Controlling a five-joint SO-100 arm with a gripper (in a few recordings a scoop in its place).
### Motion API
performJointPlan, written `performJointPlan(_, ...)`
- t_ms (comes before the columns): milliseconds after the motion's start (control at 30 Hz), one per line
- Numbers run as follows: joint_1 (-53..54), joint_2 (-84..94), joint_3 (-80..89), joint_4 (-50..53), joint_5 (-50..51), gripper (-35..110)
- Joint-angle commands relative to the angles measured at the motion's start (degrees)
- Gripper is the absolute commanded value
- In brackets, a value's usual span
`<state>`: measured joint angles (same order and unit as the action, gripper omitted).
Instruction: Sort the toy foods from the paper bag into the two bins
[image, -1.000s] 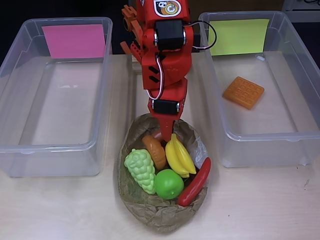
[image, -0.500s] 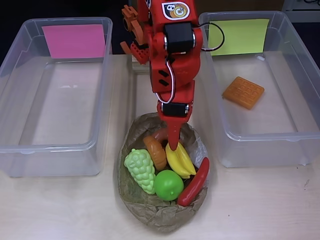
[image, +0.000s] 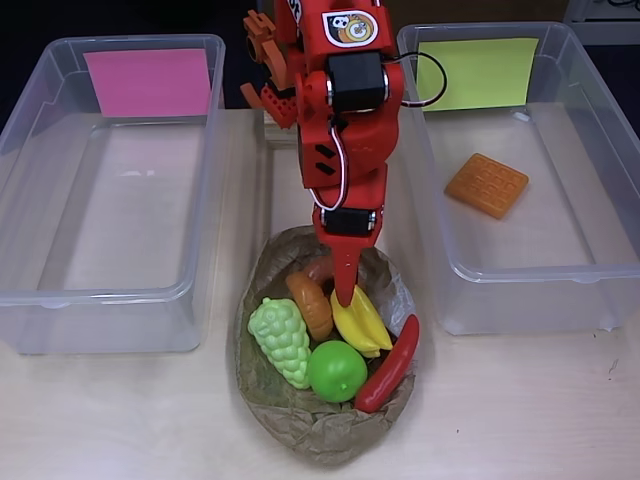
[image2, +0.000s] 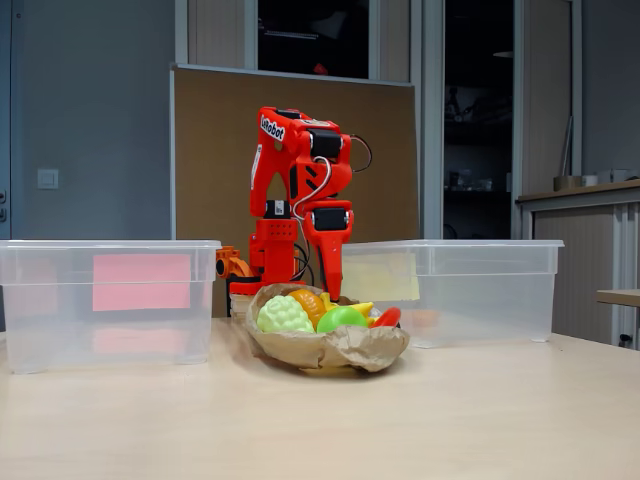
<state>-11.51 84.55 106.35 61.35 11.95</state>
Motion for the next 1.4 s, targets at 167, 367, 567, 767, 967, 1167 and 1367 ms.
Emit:
performJointPlan(167,-1.41,-1.32,-8.7,-0.18,16.52,27)
performJointPlan(367,-6.86,0.44,-0.09,-5.62,36.3,33)
performJointPlan(567,-8.96,2.64,6.06,-10.28,48.16,33)
performJointPlan(767,-4.39,1.93,4.83,-10.37,45.88,33)
performJointPlan(967,-1.93,0.18,0.35,-9.84,42.89,32)
performJointPlan(1167,-1.85,-3.69,-0.97,-11.6,42.28,29)
performJointPlan(1367,-3.25,-7.56,0.7,-15.73,42.1,30)
